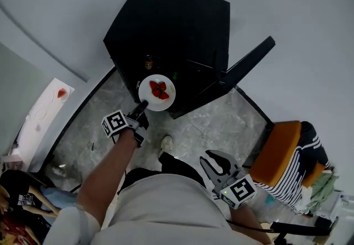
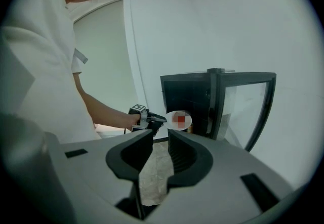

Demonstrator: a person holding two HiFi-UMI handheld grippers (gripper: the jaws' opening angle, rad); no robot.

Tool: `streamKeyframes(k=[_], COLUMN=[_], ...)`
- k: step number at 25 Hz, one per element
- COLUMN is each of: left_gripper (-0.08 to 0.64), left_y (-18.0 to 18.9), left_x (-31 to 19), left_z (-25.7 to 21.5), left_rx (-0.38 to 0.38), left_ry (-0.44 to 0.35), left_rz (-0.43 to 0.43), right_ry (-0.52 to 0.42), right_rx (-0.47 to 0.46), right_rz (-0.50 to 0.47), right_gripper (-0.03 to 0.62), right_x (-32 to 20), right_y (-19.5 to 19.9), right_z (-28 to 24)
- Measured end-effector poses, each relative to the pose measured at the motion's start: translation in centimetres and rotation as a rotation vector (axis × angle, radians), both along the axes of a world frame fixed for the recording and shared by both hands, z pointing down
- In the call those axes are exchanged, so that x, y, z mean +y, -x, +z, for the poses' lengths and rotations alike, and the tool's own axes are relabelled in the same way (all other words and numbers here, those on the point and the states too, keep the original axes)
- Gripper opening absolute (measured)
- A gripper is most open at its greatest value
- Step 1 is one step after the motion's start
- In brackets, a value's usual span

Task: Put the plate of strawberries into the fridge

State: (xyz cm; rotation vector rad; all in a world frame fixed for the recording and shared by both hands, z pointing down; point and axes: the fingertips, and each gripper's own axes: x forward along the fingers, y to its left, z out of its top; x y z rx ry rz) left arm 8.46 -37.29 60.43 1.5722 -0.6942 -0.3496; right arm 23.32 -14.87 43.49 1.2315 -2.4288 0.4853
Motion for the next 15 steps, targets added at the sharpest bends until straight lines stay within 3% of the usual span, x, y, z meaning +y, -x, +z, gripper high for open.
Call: streamKeyframes(k=[7, 15], left_gripper=[0.026, 0.026], left_y=[-4.0, -5.4], left_x=[-7.0, -12.7], left_z=[5.3, 9.9], left_rx=[-0.046, -0.128], left_ry=[0.048, 0.089], left_rz=[-0.078, -0.125], right_ry=[0.075, 0.132], right_rx=[0.027, 0.060], right_rz=[0.021, 0.028], right_gripper=[0.089, 0.089], right_x=[-2.3, -4.3], right_y=[-5.9, -8.5], right_z=[1.2, 2.2])
